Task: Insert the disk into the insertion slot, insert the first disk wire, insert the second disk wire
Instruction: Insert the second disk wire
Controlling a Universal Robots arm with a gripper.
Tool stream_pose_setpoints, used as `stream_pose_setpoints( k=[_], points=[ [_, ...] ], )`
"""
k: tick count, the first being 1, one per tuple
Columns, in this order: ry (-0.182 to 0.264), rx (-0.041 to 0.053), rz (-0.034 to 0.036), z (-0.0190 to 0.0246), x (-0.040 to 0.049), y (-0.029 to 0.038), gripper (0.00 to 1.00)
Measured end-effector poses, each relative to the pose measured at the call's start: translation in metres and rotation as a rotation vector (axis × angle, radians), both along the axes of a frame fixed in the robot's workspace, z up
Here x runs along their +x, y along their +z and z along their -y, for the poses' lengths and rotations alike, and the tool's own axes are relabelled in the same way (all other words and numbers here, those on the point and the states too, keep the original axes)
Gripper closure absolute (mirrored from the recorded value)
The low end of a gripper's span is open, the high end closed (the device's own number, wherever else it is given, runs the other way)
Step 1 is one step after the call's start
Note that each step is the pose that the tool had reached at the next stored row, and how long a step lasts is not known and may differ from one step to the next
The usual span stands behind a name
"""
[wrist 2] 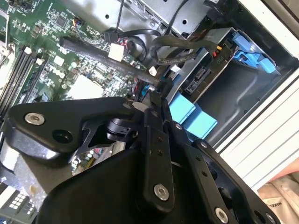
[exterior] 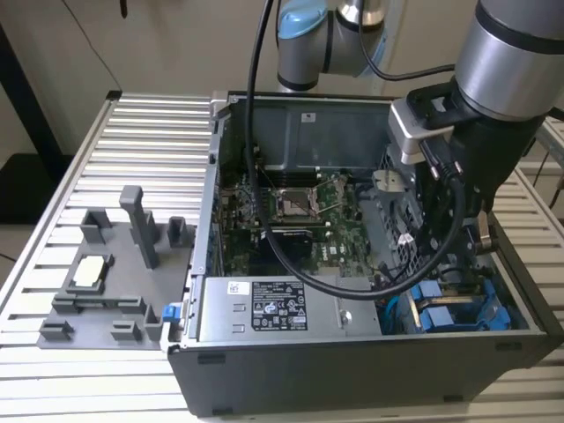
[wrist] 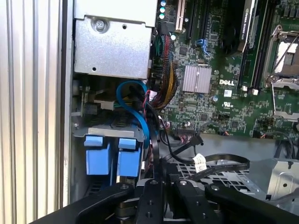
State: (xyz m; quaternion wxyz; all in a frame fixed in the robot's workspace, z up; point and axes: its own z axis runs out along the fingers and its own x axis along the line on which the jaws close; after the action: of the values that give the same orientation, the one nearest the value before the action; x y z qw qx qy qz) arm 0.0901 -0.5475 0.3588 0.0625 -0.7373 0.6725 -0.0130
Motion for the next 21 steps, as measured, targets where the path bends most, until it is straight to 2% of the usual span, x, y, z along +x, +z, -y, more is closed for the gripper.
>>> stream_pose_setpoints(
  k=[1, 2, 3, 4, 9, 13, 16, 17, 21],
  points=[
    [0.0, 0.0, -0.0004, 0.0, 0.0, 0.004, 0.83],
    [0.0, -0.0003, -0.0005, -0.0001, 0.0, 0.0063, 0.77],
    [0.0, 0.0002, -0.0004, -0.0003, 0.0, 0.006, 0.77],
    [0.0, 0.0, -0.0004, -0.0007, 0.0001, 0.0059, 0.7],
    [0.0, 0.0, 0.0007, -0.0028, 0.0001, 0.0025, 0.7],
    [0.0, -0.0006, 0.0008, -0.003, 0.0, 0.0017, 0.7],
    [0.0, -0.0001, 0.0008, -0.003, 0.0, 0.0014, 0.73],
    [0.0, -0.0002, 0.0008, -0.003, 0.0001, 0.0014, 0.8],
    [0.0, -0.0001, 0.0008, -0.003, 0.0002, 0.0014, 0.8]
  ],
)
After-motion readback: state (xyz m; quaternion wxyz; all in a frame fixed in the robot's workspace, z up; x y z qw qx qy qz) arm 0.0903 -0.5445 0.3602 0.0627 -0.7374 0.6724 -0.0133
